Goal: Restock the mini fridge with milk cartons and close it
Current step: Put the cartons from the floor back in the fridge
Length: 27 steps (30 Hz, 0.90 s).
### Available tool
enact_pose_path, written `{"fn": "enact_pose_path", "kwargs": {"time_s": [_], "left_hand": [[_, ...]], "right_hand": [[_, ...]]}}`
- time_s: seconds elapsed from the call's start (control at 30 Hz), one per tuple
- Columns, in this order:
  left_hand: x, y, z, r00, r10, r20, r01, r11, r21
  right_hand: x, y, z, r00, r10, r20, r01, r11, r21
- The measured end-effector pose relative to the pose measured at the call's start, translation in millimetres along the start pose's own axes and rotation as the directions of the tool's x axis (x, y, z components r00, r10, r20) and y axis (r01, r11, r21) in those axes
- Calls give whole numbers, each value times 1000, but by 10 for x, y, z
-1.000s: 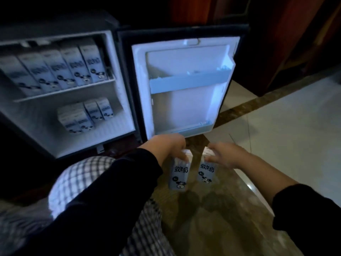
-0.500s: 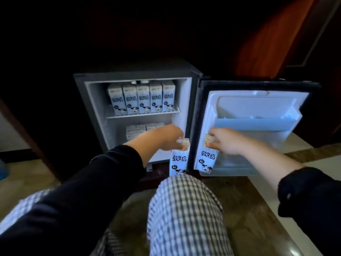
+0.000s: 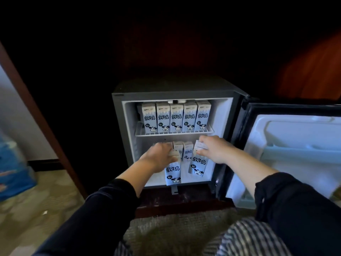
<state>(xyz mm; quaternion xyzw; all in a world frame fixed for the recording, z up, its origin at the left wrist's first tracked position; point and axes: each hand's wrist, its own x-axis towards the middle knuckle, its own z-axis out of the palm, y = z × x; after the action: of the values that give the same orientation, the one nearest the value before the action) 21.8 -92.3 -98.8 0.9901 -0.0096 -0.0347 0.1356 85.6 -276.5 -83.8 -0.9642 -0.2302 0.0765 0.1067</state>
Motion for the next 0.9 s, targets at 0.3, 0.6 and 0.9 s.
{"fn": "enact_pose_path", "kwargs": {"time_s": [0.3, 0.6, 0.9], "left_hand": [[294, -348, 390, 981, -191, -40, 175, 950, -258], [736, -426, 737, 989, -134, 60, 138, 988, -65], [1354, -371, 930, 990, -63, 128, 72, 995, -68]], "right_hand": [[389, 2, 468, 996, 14, -89, -10, 999, 48], [727, 217, 897, 996, 61, -69, -54, 993, 101], [1234, 505, 1113, 993, 105, -46, -101, 992, 78]]}}
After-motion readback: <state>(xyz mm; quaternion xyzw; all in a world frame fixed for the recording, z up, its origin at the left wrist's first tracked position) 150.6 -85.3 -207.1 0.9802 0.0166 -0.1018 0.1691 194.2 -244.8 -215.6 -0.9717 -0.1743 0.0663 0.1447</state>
